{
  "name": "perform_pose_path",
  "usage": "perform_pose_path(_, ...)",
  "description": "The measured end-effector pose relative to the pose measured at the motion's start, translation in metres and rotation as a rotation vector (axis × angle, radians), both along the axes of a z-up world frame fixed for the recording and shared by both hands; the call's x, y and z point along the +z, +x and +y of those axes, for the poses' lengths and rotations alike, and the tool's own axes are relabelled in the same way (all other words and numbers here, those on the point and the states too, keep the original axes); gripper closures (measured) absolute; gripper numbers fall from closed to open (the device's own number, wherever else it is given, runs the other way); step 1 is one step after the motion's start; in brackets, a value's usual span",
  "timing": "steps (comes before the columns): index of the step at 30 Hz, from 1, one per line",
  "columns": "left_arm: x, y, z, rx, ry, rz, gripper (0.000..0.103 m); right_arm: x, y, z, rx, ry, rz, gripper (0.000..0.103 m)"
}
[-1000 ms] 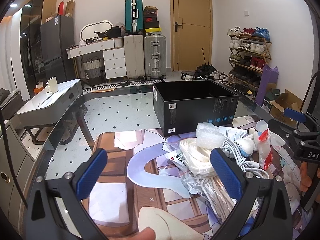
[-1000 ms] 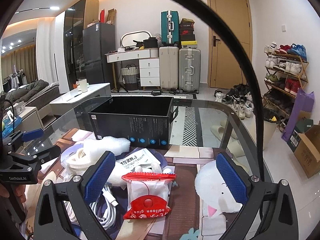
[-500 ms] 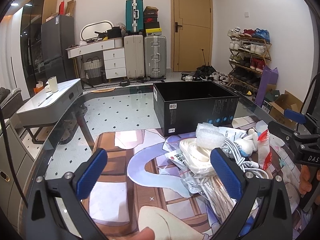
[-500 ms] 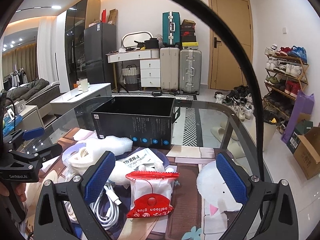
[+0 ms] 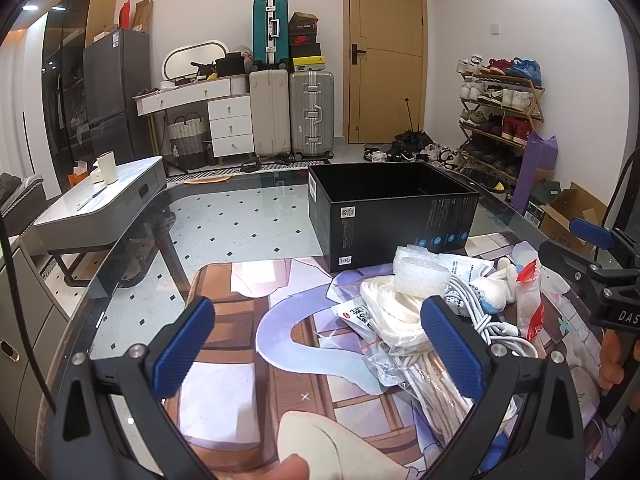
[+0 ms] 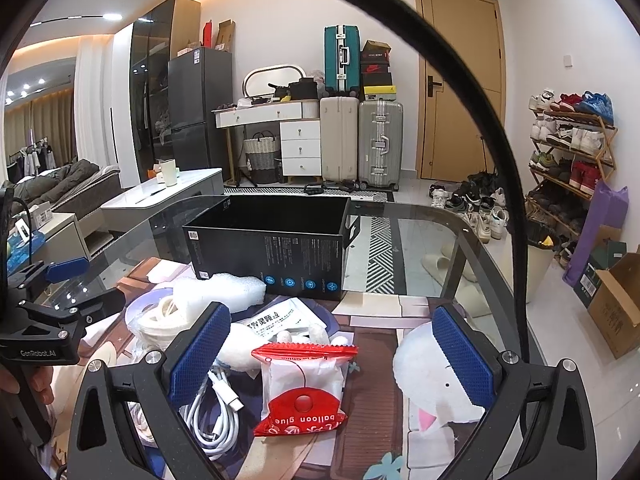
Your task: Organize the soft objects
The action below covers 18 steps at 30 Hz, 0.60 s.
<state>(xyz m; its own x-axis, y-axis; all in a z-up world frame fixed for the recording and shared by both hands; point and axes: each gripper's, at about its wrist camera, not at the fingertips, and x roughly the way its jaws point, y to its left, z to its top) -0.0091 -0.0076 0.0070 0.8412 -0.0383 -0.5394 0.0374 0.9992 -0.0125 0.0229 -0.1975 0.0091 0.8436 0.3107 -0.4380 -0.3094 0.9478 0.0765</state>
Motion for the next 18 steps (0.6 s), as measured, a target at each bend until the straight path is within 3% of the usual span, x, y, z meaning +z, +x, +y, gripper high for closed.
perform_pose_path(18,0.0005,-0.0014,-0.0004,-0.001,-0.005,-0.013,0.0,-0.0001,0.0008,0.0002,-0.015,-0.001,-0.003,0.0)
